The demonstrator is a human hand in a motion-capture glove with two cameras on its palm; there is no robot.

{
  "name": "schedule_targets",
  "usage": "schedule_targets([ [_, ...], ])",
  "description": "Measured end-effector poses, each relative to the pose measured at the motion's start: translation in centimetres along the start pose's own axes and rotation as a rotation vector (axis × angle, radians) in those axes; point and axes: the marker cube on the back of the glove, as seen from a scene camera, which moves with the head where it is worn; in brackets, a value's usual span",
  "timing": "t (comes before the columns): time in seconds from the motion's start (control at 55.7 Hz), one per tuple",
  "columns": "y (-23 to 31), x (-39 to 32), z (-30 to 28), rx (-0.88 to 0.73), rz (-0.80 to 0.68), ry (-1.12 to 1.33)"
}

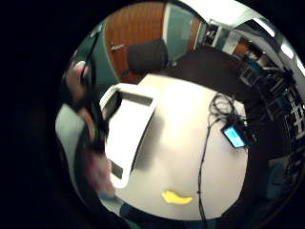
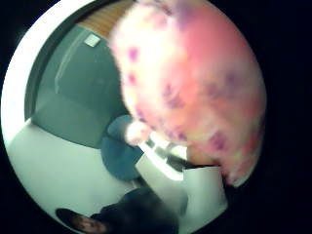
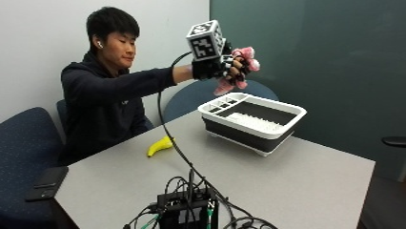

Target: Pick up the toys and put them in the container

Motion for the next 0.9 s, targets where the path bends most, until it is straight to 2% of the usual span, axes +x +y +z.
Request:
schedule_targets([
  [0.09,-1.8,0.9,0.9,-0.129,-0.007,-0.050],
  [0.305,0.0,1.3,-0.1,-0.138,-0.072,0.031],
  [0.521,6.1,7.0,-3.3,-0.225,-0.141,0.161],
  [0.611,10.1,10.7,-3.5,-0.269,-0.144,0.321],
  [0.7,12.1,14.8,-4.1,-0.326,-0.079,0.305],
  [0.826,16.7,18.2,-1.7,-0.415,-0.091,0.330],
  [0.898,18.1,20.3,0.2,-0.450,-0.050,0.354],
])
